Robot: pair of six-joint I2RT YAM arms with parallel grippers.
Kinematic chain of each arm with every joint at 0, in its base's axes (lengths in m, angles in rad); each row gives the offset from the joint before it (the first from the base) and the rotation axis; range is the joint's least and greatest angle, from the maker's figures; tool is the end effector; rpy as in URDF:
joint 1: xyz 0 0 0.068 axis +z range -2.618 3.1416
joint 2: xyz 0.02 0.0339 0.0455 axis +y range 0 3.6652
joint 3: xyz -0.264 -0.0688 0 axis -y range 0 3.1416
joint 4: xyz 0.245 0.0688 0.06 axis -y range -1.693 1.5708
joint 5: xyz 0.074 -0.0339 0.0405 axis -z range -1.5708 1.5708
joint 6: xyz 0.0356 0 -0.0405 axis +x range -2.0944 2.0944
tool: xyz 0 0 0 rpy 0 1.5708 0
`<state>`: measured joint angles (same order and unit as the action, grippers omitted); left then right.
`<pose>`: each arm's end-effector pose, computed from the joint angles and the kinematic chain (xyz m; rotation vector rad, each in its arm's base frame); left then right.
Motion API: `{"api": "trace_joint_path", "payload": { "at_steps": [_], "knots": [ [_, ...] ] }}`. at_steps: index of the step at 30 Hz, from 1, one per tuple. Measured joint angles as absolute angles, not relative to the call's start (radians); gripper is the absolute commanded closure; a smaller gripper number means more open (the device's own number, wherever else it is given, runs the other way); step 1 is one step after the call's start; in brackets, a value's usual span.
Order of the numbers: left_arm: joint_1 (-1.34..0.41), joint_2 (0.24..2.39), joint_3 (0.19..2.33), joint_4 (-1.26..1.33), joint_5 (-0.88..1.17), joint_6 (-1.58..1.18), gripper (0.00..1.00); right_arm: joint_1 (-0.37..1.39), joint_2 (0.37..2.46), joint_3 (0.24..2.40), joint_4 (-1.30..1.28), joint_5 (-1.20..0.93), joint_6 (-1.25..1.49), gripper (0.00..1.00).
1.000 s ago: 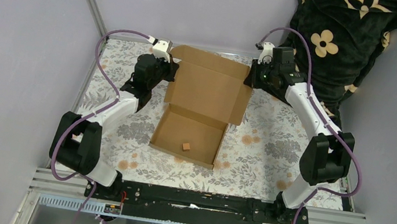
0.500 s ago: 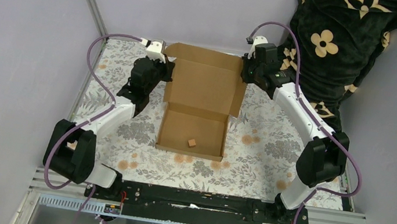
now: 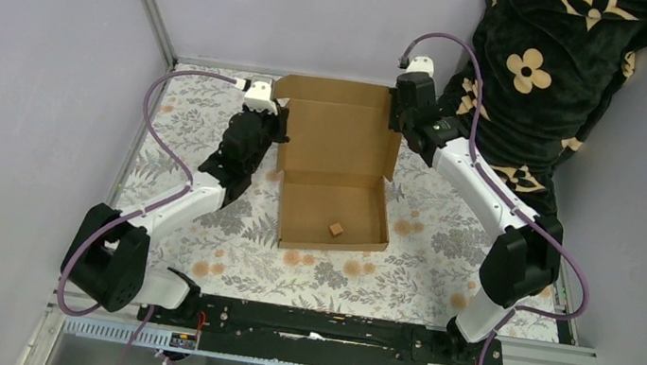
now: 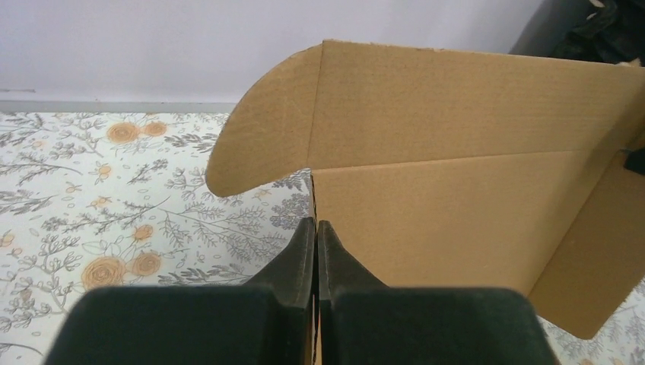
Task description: Fold the paper box
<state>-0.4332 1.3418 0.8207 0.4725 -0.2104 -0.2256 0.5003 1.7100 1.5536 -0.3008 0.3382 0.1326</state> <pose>0.2855 -0.1238 0.2954 0.0058 1.6288 -0.3374 0.3606 0.1837 0.3486 -0.1558 1.9948 0.0626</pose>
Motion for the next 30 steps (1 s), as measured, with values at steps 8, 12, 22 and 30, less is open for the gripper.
{"api": "trace_joint_path", "payload": {
  "at_steps": [8,12,22,30],
  "knots": [
    [-0.455,1.349,0.777,0.516,-0.289,-0.234,1.0,0.577,1.686,1.504,-0.255,0.488,0.157,0.98],
    [-0.479,1.349,0.748,0.54,-0.336,-0.236,1.0,0.621,1.652,1.448,-0.219,0.582,0.179,0.98],
    [-0.537,1.312,0.678,0.611,-0.418,-0.244,1.0,0.697,1.555,1.302,-0.123,0.741,0.22,0.99],
    [-0.57,1.243,0.604,0.646,-0.47,-0.261,1.0,0.754,1.528,1.248,-0.082,0.838,0.266,1.0]
  ]
}}
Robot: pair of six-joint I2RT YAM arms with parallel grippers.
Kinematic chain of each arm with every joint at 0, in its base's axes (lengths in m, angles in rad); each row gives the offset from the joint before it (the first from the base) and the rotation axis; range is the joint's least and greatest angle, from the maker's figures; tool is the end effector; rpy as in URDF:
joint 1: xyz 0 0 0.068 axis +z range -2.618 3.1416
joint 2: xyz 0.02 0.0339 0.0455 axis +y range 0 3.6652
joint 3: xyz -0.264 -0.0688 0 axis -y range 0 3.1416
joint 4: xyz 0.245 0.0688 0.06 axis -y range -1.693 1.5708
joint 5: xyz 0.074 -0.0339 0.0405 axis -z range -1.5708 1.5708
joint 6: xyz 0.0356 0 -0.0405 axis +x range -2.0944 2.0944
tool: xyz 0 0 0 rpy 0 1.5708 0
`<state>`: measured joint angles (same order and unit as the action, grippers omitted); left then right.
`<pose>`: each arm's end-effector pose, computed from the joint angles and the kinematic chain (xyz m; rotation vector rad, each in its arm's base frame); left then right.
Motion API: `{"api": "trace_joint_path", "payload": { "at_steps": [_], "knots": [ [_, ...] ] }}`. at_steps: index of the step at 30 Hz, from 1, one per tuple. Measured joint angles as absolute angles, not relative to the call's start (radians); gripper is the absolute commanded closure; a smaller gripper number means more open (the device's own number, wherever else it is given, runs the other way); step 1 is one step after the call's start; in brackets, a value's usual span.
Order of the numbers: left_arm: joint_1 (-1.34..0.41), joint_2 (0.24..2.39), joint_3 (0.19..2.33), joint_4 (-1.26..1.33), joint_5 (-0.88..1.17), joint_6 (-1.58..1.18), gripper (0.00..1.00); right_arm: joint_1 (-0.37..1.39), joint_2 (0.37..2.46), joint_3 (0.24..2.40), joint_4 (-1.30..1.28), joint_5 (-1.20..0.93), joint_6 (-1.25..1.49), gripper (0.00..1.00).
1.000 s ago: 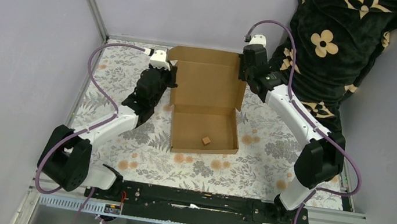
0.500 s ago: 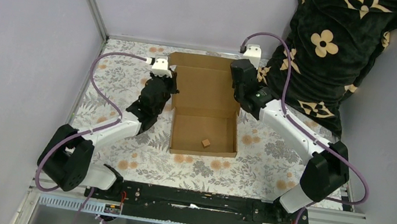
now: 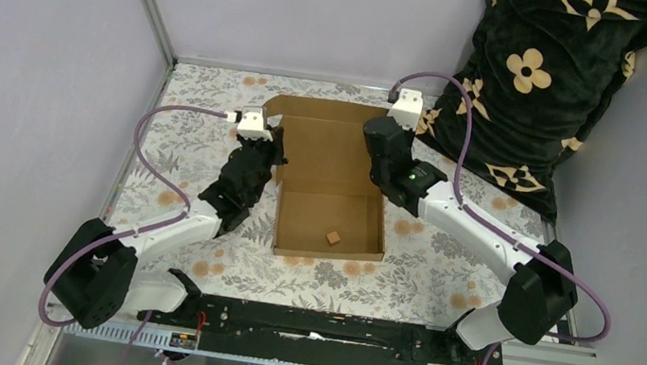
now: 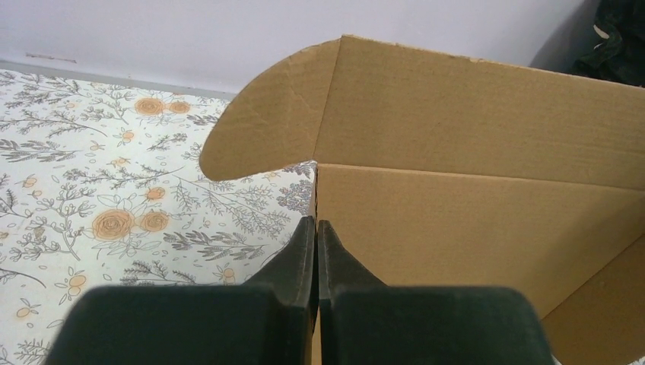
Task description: Fold the paper box
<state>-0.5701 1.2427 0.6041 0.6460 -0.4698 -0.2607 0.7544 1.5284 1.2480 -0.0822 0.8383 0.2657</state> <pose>0.2386 -0.1339 0.2663 -0.1285 1.5661 -0.2866 0.2748 0.2220 0.3324 0.0977 1.8086 -0.0898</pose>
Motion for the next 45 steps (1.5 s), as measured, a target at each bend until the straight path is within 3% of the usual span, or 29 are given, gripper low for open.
{"api": "trace_joint_path", "payload": {
  "at_steps": [26,45],
  "knots": [
    [-0.694,1.088,0.427,0.752,-0.606,-0.311,1.0,0.949,1.401,1.055,-0.004,1.139,0.415,1.0],
    [-0.812,1.033,0.331,0.805,-0.726,-0.325,1.0,1.037,1.359,0.971,-0.039,1.248,0.569,1.0]
  ]
}}
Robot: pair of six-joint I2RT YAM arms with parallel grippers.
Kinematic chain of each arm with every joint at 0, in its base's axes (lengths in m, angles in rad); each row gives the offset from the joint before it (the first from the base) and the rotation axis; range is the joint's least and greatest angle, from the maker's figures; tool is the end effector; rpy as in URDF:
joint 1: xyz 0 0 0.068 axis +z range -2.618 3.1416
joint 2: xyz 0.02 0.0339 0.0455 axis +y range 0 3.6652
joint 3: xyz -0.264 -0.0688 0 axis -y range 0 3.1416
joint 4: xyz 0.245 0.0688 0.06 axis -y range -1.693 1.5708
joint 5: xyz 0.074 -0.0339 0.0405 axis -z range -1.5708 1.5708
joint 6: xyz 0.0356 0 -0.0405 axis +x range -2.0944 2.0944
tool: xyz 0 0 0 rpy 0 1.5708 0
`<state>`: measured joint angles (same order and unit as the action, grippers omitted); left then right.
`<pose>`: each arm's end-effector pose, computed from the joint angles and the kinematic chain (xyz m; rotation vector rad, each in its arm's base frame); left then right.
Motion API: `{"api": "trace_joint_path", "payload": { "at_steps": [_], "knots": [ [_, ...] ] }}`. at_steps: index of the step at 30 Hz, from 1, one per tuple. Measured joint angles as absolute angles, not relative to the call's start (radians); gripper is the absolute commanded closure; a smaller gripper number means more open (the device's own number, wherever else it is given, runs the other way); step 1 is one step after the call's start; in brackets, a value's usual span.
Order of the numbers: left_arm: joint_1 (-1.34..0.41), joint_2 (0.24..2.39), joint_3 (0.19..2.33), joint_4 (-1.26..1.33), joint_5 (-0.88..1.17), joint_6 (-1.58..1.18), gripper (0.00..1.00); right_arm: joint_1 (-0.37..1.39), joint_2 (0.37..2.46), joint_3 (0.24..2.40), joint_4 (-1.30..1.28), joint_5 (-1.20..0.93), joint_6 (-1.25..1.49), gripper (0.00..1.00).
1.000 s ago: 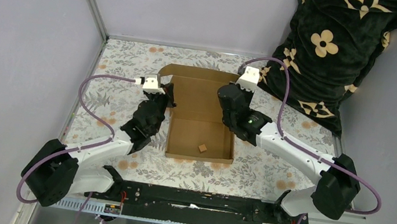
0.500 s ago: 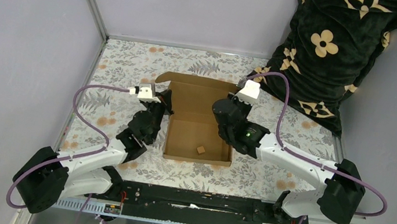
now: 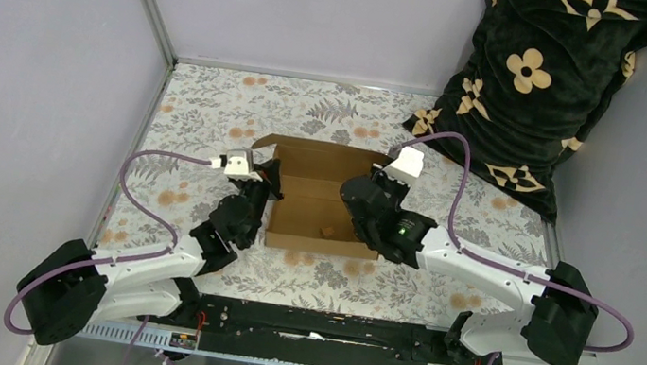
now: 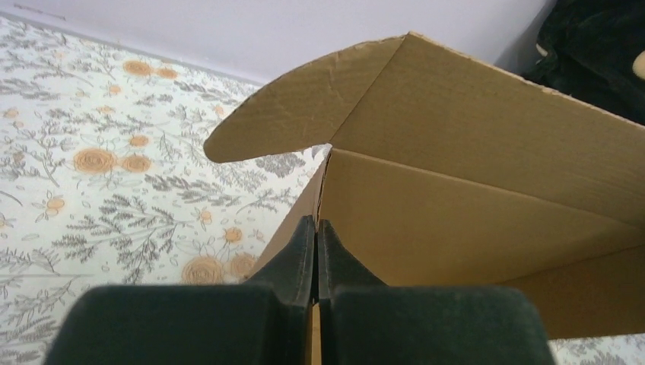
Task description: Fold the paper box
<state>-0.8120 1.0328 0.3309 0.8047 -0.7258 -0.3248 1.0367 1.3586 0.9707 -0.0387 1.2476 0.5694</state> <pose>0.1621 -0.1366 0.2382 -0.2322 1.4879 -0.3840 0.1775 0.2338 0.2992 0.3388 1.6689 -0.0564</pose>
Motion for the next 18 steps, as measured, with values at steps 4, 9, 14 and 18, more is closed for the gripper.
{"api": "trace_joint_path", "payload": {
  "at_steps": [4,9,14,18],
  "knots": [
    [-0.845,1.02,0.294,0.792,-0.748,-0.33,1.0,1.054,1.355,0.938,-0.065,1.25,0.595,1.0],
    [-0.892,0.986,0.256,0.76,-0.782,-0.334,1.0,1.097,1.345,0.897,-0.102,1.278,0.635,1.0],
    [-0.947,0.951,0.216,0.74,-0.835,-0.339,1.0,1.16,1.338,0.876,-0.17,1.317,0.693,1.0],
    [-0.999,0.94,0.192,0.738,-0.887,-0.349,1.0,1.204,1.341,0.876,-0.265,1.345,0.78,1.0]
  ]
}}
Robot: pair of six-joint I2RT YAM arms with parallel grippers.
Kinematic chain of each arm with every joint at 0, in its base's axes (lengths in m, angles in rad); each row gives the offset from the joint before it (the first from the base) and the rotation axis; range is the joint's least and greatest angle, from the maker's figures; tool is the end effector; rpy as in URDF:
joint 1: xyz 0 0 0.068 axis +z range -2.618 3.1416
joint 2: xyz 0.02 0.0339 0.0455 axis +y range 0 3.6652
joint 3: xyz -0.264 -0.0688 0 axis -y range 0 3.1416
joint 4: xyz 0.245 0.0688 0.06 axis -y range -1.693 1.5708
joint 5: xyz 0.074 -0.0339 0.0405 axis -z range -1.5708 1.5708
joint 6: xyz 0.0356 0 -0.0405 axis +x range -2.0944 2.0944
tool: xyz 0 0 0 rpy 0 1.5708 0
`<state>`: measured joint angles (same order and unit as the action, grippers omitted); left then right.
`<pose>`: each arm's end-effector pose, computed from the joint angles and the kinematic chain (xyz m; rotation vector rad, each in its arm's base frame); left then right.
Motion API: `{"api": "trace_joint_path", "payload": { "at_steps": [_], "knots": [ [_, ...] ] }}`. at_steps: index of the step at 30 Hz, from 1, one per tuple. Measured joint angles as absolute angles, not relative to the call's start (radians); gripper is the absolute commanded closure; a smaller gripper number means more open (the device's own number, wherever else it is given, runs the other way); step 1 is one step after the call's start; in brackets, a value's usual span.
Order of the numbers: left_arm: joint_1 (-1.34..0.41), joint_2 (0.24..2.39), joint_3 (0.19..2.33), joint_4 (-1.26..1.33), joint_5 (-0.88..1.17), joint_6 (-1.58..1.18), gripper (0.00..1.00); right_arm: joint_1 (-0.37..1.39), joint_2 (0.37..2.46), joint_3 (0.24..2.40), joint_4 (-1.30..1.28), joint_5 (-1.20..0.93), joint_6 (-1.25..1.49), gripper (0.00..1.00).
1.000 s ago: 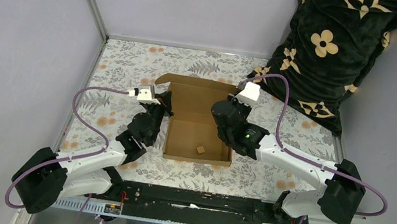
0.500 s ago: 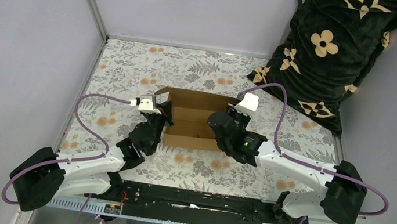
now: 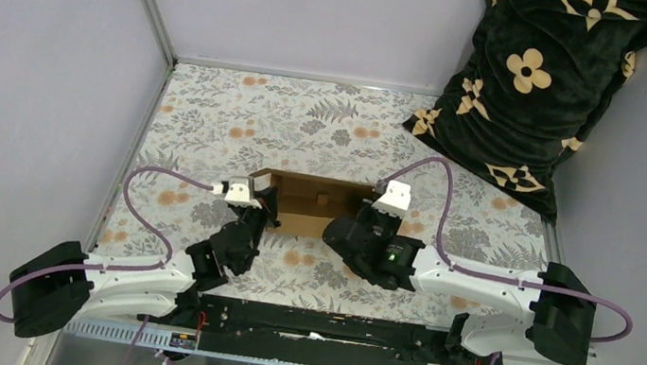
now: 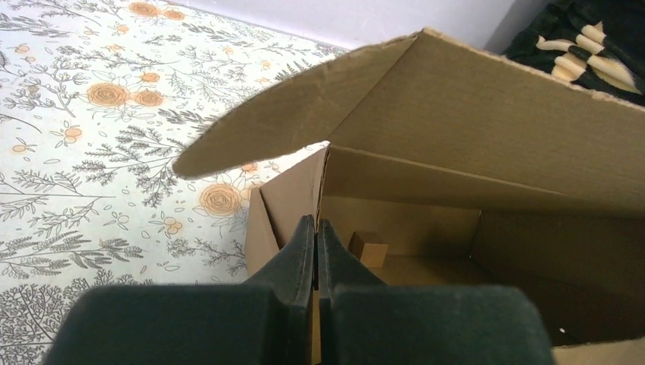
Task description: Fold the paper box
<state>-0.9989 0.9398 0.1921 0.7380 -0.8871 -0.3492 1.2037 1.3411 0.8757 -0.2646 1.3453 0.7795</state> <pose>0.1213 -0.1374 0.2031 -0.1821 1.5775 -0.3548 0.1282 0.2366 0.2596 0.2232 1.7070 -0.1003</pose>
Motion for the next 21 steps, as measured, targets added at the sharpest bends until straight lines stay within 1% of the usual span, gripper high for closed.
{"api": "trace_joint_path", "payload": {
  "at_steps": [5,11,15,21],
  "knots": [
    [-1.067,0.945,0.159,0.739,-0.944,-0.376,1.0,1.242,1.364,0.875,-0.42,1.369,0.948,1.0],
    [-1.145,1.012,0.122,0.739,-0.992,-0.428,1.0,1.269,1.388,0.836,-0.566,1.353,1.156,1.0],
    [-1.173,1.066,0.109,0.75,-1.002,-0.466,1.0,1.277,1.385,0.766,-0.56,1.319,1.221,1.0],
    [-1.177,1.182,0.094,0.805,-1.006,-0.493,1.0,1.283,1.36,0.681,-0.458,1.285,1.224,0.99]
  ]
}}
